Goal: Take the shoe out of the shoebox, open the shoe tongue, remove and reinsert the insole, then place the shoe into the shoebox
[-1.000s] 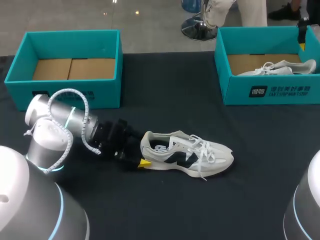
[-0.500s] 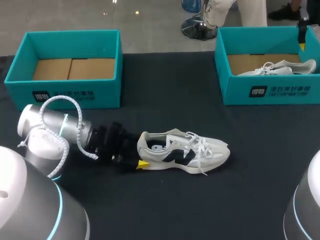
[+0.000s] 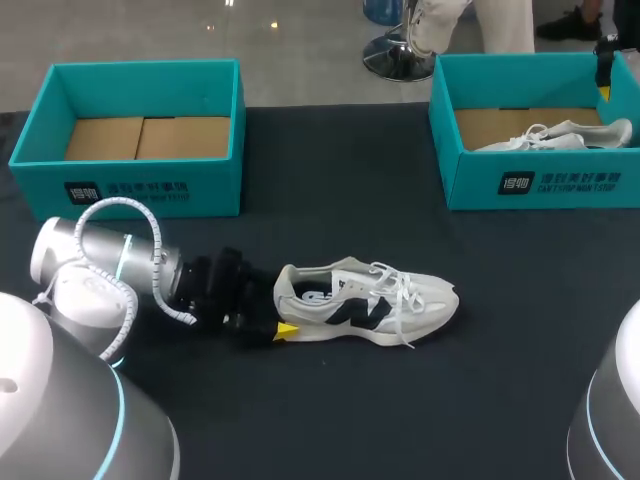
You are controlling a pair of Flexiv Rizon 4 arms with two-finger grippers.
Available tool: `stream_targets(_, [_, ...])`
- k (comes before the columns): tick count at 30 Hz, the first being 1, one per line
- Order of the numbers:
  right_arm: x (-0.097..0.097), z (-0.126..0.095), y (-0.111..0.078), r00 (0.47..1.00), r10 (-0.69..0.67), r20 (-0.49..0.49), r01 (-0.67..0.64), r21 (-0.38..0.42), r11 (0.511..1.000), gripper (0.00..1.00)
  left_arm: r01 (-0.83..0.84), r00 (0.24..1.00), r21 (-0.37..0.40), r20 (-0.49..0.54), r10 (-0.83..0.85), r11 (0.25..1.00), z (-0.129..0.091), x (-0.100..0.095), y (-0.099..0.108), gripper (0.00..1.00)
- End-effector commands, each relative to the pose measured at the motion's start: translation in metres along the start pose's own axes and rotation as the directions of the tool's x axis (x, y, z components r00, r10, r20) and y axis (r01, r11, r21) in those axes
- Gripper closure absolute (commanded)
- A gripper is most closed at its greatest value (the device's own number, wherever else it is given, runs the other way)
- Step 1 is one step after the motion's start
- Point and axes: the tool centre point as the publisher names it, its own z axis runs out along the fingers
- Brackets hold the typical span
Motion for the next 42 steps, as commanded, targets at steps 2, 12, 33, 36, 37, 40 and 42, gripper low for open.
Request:
stream_targets(2, [-0.0002,-0.0004,0.0017,1.0,0.001,0.0,-0.001,0.004,1.0,0.0,-0.002,1.0,-0.006,0.01,0.003,1.0,0.0016,-0.0001,0.0002,1.0])
stream_targets(12, [-0.0002,-0.0004,0.0017,1.0,0.001,0.0,-0.001,0.004,1.0,0.0,-0.005,1.0,-0.019,0.011,0.005,1.0,0.0062,-0.0014,-0.0009,1.0])
stream_targets(33, [-0.0002,-0.0004,0.0017,1.0,0.001,0.0,-0.001,0.004,1.0,0.0,-0.004,1.0,-0.021,0.011,0.004,1.0,0.0065,-0.0014,-0.0008,1.0])
stream_targets(36, [-0.0002,-0.0004,0.0017,1.0,0.001,0.0,-0.001,0.004,1.0,0.0,-0.004,1.0,-0.021,0.011,0.004,1.0,0.0065,-0.0014,-0.0008,1.0])
stream_targets(37, [-0.0002,-0.0004,0.0017,1.0,0.001,0.0,-0.001,0.004,1.0,0.0,-0.004,1.0,-0.021,0.011,0.004,1.0,0.0065,-0.0014,-0.0008,1.0])
stream_targets(40, [-0.0002,-0.0004,0.0017,1.0,0.001,0.0,-0.001,0.004,1.0,0.0,-0.004,1.0,-0.021,0.011,0.004,1.0,0.0065,-0.0014,-0.0008,1.0])
stream_targets(42, [-0.0002,-0.0004,0.0017,1.0,0.001,0.0,-0.001,0.004,1.0,0.0,-0.004,1.0,-0.021,0.011,0.004,1.0,0.0065,-0.0014,-0.0008,1.0])
